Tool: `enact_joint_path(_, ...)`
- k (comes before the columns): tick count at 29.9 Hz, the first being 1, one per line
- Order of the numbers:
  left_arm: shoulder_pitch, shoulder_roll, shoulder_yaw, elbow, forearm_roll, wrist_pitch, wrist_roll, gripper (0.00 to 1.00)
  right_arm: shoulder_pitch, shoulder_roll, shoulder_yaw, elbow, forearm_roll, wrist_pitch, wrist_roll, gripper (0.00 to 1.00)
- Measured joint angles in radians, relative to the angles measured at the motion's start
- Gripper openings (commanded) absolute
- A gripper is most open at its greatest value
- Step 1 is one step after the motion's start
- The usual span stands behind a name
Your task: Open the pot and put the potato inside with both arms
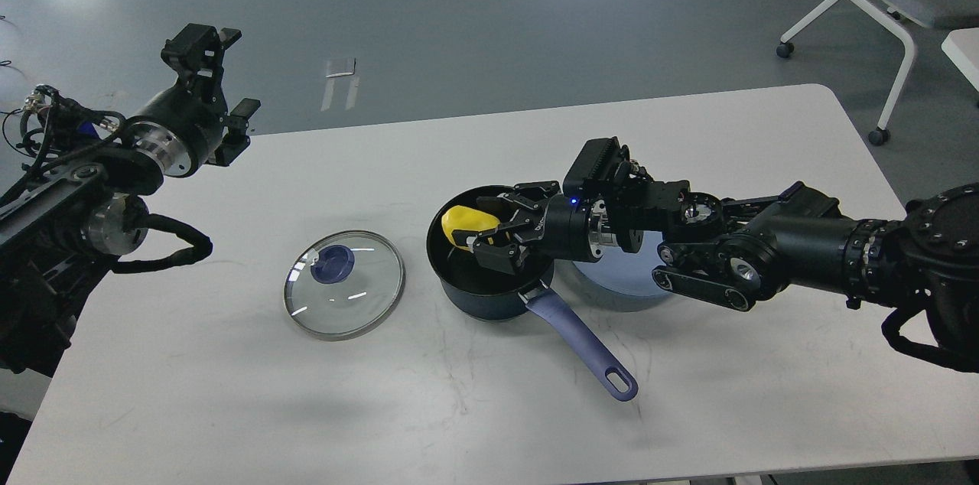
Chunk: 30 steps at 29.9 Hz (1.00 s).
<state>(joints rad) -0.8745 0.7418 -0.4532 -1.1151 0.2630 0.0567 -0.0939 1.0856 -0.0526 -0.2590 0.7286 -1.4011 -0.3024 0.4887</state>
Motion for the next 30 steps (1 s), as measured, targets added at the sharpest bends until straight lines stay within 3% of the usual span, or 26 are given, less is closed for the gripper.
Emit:
enact_joint_path(6,0.000,-0.016,-0.016,0.000,-0.061,-0.014,0.015,0.98,0.011,-0.032,0.028,0.016,0.041,0.000,0.000,1.00)
enact_joint_path(9,0.002,-0.031,-0.039,0.000,-0.087,-0.054,0.023,0.98,0.014,-0.077,0.127,0.076,0.149,0.010,0.000,1.00)
enact_joint_path(13,0.019,-0.062,-0.062,0.010,-0.146,-0.113,0.033,0.98,0.002,-0.143,0.327,0.171,0.473,0.151,0.000,1.00)
enact_joint_path(16,0.039,-0.088,-0.071,0.016,-0.170,-0.130,0.067,0.98,-0.029,-0.183,0.491,0.191,0.720,0.294,-0.015,1.00)
enact_joint_path(18,0.052,-0.104,-0.083,0.017,-0.193,-0.132,0.095,0.98,-0.061,-0.195,0.587,0.192,0.840,0.374,-0.063,1.00)
enact_joint_path(20,0.068,-0.119,-0.097,0.018,-0.221,-0.134,0.114,0.98,-0.107,-0.200,0.680,0.187,0.949,0.435,-0.145,1.00)
enact_joint_path(24,0.101,-0.129,-0.132,0.018,-0.245,-0.144,0.118,0.98,-0.192,-0.202,0.808,0.183,1.101,0.472,-0.290,1.00)
enact_joint_path(27,0.132,-0.143,-0.188,0.017,-0.247,-0.164,0.116,0.98,-0.241,-0.197,0.878,0.181,1.167,0.474,-0.359,1.00)
enact_joint_path(30,0.160,-0.156,-0.229,0.017,-0.248,-0.193,0.114,0.98,-0.271,-0.185,0.919,0.181,1.197,0.474,-0.385,1.00)
